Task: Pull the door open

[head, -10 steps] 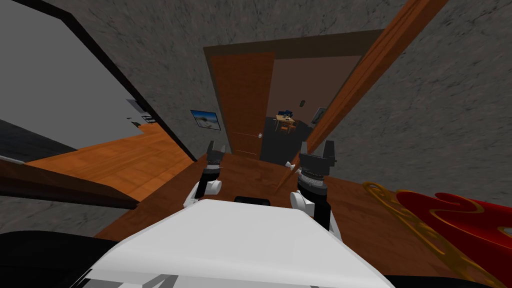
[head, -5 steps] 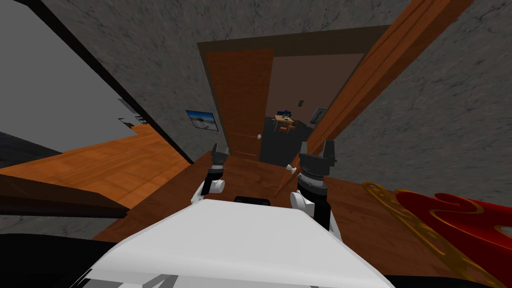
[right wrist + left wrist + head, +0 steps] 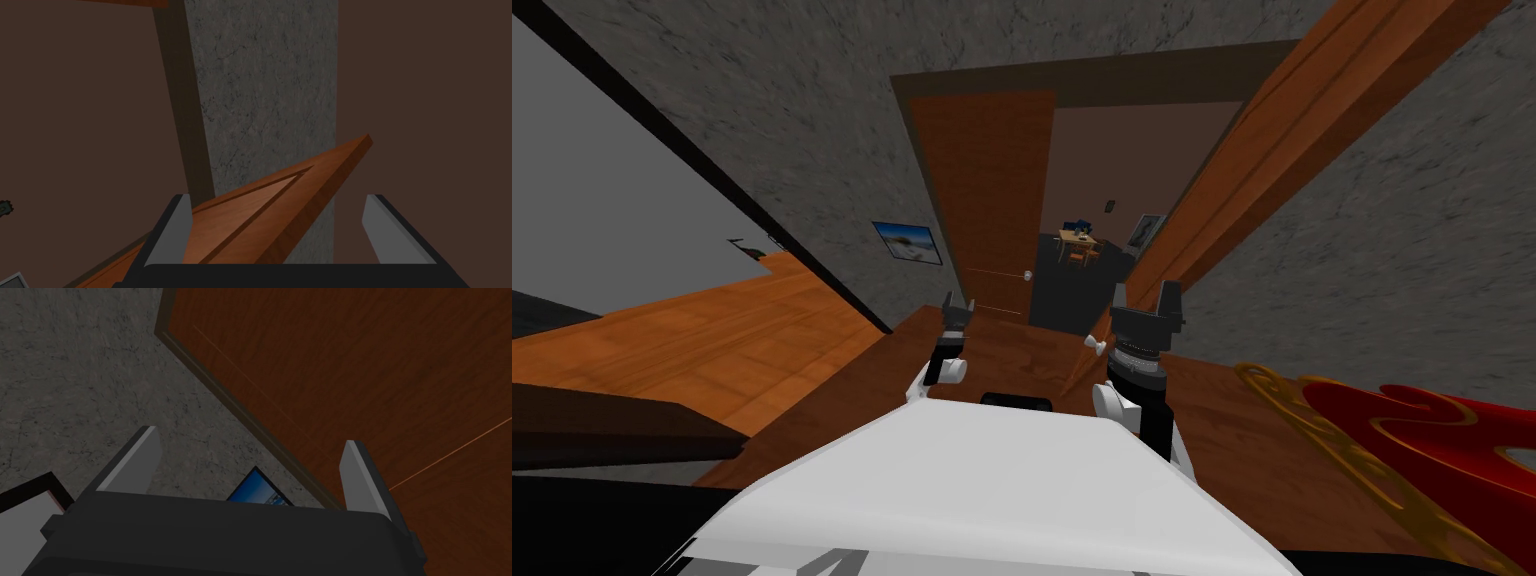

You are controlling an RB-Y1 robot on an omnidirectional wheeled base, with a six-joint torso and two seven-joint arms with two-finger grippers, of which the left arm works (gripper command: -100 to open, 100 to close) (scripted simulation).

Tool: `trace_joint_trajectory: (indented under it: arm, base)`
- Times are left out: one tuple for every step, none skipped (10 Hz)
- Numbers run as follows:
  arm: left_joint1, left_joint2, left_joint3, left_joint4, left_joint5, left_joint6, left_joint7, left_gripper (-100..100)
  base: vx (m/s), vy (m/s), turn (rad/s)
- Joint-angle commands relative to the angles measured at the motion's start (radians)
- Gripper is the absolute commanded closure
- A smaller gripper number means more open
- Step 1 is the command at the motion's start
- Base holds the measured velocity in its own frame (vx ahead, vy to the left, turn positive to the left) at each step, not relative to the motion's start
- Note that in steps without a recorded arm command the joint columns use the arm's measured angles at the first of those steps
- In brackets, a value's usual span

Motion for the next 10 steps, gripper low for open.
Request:
trace_joint_trajectory:
  arm:
    - [-0.018,0.0,-0.007,0.048,0.02,-0.012,0.035,-100]
    - [-0.032,0.001,-0.01,0.079,0.032,-0.02,0.054,-100]
    - [-0.045,0.0,-0.014,0.11,0.045,-0.028,0.074,-100]
    - [-0.059,-0.001,-0.018,0.144,0.057,-0.036,0.094,-100]
    - [-0.072,-0.001,-0.022,0.171,0.069,-0.045,0.115,-100]
    - [-0.086,-0.002,-0.026,0.205,0.082,-0.053,0.135,-100]
    - [-0.086,-0.002,-0.026,0.214,0.082,-0.053,0.135,-100]
    - [-0.1,-0.003,-0.03,0.247,0.094,-0.061,0.155,-100]
    - [-0.113,-0.004,-0.034,0.279,0.107,-0.07,0.175,-100]
    - [-0.127,-0.006,-0.037,0.314,0.119,-0.078,0.195,-100]
  base:
    - [0.092,0.022,-0.048]
    - [0.101,0.022,-0.052]
    - [0.096,0.008,-0.055]
    - [0.099,-0.006,-0.052]
    - [0.097,-0.008,-0.063]
    - [0.087,0.008,-0.049]
    - [0.059,0.005,-0.013]
    - [0.054,0.003,-0.034]
    - [0.076,0.01,-0.068]
    - [0.095,0.006,-0.059]
